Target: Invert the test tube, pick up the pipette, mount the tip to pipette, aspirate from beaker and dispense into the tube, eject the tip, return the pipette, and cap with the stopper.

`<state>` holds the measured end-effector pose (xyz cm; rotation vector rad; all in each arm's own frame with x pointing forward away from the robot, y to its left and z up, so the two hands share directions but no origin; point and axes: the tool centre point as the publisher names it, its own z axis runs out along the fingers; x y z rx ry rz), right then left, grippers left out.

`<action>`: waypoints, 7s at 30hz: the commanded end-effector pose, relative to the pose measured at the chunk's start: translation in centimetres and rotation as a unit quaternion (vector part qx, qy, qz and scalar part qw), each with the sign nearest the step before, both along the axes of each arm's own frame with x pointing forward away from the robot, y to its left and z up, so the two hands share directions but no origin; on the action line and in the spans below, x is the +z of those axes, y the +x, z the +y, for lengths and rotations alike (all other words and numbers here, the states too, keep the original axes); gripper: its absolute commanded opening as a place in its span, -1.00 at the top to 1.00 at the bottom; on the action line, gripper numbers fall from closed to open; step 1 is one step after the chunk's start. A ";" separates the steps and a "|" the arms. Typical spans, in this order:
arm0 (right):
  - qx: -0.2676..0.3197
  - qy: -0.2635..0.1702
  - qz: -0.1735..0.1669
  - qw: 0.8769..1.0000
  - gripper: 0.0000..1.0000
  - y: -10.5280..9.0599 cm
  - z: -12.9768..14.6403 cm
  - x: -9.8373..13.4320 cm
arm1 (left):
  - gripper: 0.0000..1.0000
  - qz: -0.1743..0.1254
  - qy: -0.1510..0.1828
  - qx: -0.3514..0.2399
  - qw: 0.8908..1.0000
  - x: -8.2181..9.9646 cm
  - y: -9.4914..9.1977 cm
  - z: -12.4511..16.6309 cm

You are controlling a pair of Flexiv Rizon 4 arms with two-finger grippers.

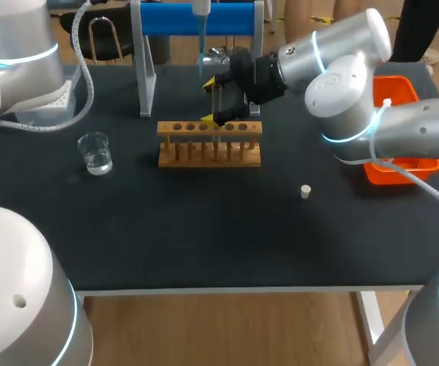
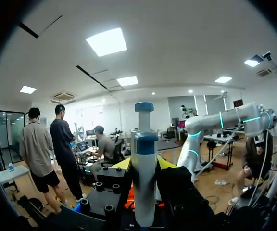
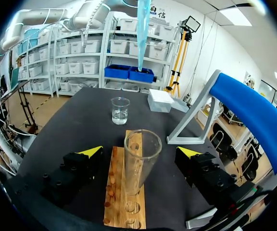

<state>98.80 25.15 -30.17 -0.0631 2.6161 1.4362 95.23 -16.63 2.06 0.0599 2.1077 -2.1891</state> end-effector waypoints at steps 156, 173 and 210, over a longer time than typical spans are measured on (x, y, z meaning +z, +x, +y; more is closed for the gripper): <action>0.001 -0.002 0.001 1.000 -1.00 0.1 0.0 0.0 | 1.00 -0.003 -0.017 -0.027 0.999 -4.9 0.7 -2.3; 0.001 -0.002 0.001 1.000 -1.00 0.1 0.0 0.0 | 1.00 -0.005 -0.003 -0.029 1.000 -5.3 0.8 -2.0; 0.001 -0.002 0.001 1.000 -1.00 0.1 0.0 0.0 | 1.00 -0.015 -0.011 -0.043 0.999 -5.2 0.5 -2.8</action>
